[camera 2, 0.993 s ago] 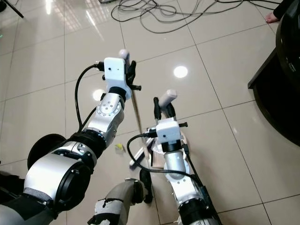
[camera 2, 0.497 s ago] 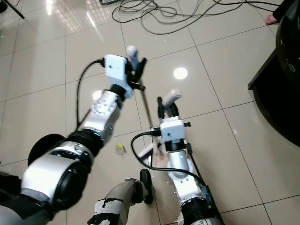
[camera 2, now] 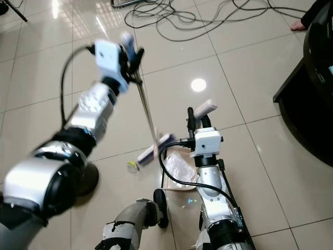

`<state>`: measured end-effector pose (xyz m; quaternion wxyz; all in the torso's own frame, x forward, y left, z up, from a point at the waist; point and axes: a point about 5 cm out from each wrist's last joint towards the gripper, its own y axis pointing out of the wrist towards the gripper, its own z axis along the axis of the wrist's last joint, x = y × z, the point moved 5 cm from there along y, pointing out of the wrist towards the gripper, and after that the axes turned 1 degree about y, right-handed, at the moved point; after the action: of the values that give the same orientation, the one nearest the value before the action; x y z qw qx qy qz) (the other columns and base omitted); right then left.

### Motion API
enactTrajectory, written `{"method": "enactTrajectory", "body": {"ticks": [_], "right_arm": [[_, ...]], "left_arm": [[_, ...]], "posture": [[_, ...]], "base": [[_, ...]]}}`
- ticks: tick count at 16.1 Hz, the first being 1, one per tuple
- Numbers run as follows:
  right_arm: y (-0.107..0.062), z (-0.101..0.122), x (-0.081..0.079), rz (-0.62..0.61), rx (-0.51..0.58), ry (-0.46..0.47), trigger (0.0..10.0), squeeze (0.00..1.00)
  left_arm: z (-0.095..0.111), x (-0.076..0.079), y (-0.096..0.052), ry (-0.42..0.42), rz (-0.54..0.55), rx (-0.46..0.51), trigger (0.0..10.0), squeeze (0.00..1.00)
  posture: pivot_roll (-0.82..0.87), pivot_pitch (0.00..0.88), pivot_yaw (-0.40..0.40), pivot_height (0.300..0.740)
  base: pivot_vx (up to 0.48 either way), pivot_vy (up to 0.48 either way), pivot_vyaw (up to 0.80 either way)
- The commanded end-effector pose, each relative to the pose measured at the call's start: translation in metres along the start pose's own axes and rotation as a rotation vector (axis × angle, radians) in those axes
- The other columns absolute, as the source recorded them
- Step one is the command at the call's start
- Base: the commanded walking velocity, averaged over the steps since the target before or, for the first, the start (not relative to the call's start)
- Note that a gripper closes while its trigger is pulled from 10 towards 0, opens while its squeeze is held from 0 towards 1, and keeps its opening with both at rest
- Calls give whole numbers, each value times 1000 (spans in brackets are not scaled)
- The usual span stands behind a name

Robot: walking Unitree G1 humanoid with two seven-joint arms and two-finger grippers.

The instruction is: Sweep floor

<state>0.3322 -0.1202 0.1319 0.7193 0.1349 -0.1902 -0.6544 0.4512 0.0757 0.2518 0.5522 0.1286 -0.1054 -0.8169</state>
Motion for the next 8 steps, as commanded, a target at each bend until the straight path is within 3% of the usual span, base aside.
{"method": "enactTrajectory", "body": {"ticks": [1, 5, 8], "right_arm": [[-2, 5, 4, -15, 25, 29, 10000, 0], [-3, 16, 26, -90, 65, 38, 10000, 0], [-6, 31, 47, -173, 101, 70, 10000, 0]], "left_arm": [[9, -19, 0, 19, 26, 2, 10000, 0], [19, -52, -4, 105, 33, -39, 10000, 0], [9, -76, -24, 200, 2, -88, 10000, 0]], "posture": [[62, 195, 176, 740], [54, 149, 160, 740], [49, 108, 146, 740]], "base": [[0, 0, 0], [0, 0, 0], [0, 0, 0]]}}
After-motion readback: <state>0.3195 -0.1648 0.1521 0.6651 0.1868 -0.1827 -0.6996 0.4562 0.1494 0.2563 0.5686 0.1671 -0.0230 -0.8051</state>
